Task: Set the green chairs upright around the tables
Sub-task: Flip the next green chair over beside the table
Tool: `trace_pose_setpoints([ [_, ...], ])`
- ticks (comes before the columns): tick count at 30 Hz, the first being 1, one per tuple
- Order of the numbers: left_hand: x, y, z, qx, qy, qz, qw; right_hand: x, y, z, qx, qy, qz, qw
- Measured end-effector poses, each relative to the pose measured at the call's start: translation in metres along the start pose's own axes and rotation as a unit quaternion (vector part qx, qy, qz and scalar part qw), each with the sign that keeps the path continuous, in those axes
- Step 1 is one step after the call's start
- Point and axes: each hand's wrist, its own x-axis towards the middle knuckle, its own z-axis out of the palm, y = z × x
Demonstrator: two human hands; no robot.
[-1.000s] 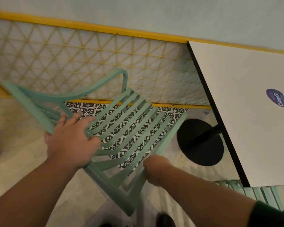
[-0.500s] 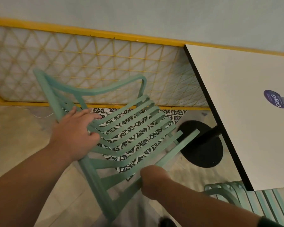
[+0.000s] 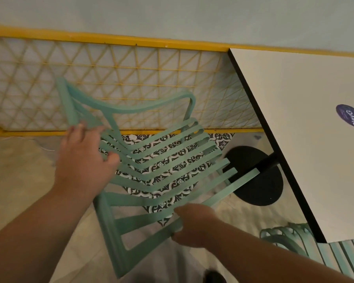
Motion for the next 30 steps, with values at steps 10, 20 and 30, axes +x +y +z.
trace_pose_setpoints([
  [10,-0.042,0.002,0.023,-0.203,0.005,-0.165,0.965,-0.030,-0.015,-0.012,0.156,-0.067,-0.138,0.976],
  [20,-0.018,-0.011,0.023,-0.117,-0.002,-0.118,0.986,-0.012,-0.043,-0.004,0.161,0.008,-0.123,0.979],
  [30,0.028,-0.030,0.012,-0.082,-0.020,-0.099,0.991,0.017,-0.078,-0.008,0.183,0.038,-0.123,0.975],
])
